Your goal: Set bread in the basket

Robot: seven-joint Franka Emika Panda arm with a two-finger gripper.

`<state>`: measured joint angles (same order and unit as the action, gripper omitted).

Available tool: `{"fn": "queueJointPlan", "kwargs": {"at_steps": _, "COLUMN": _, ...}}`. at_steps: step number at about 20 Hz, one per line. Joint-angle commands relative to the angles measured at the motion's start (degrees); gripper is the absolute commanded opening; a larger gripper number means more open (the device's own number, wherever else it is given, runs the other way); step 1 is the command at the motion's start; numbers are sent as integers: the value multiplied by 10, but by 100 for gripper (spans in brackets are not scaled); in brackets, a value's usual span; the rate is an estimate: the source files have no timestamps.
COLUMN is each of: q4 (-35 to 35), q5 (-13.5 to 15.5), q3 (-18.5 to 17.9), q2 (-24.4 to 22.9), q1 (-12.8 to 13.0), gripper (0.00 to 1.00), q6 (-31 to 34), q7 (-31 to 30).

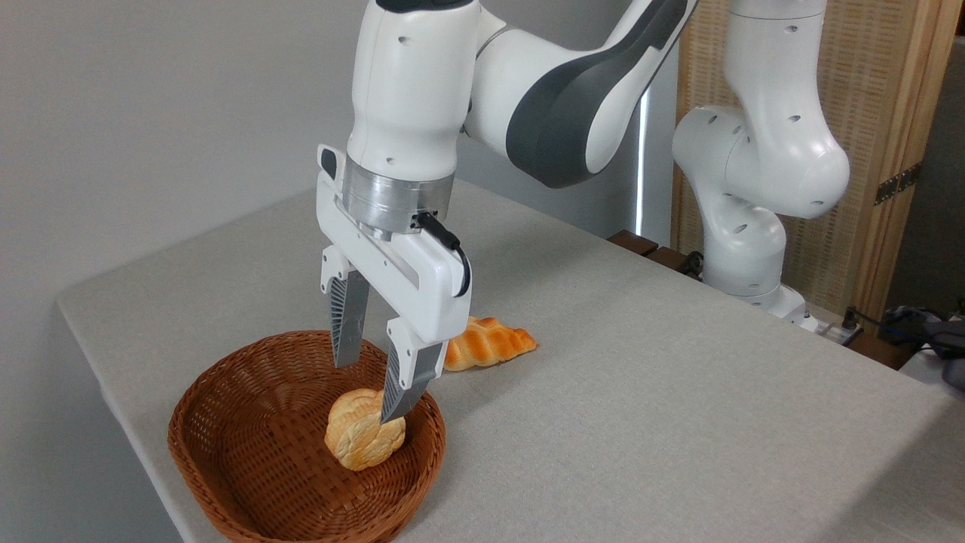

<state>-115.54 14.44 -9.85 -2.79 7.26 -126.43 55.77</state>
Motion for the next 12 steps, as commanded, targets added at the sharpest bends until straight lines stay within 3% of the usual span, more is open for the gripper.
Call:
{"fn": "queueJointPlan", "kwargs": {"at_steps": 1, "q4": 1, "q5": -22, "q3": -3, "q2": -12, "q1": 1, "gripper": 100, "q6": 11, "q7": -30}}
{"fn": "queueJointPlan", "kwargs": {"at_steps": 7, "q4": 1, "q5": -27, "q3": -3, "q2": -46, "q1": 1, "gripper": 100, "q6": 68, "q7": -32}}
{"fn": "queueJointPlan", "kwargs": {"at_steps": 12, "q4": 0, "q5": -111, "q3": 4, "q2": -78, "q1": 6, "gripper": 100, "q6": 153, "q7": -37}}
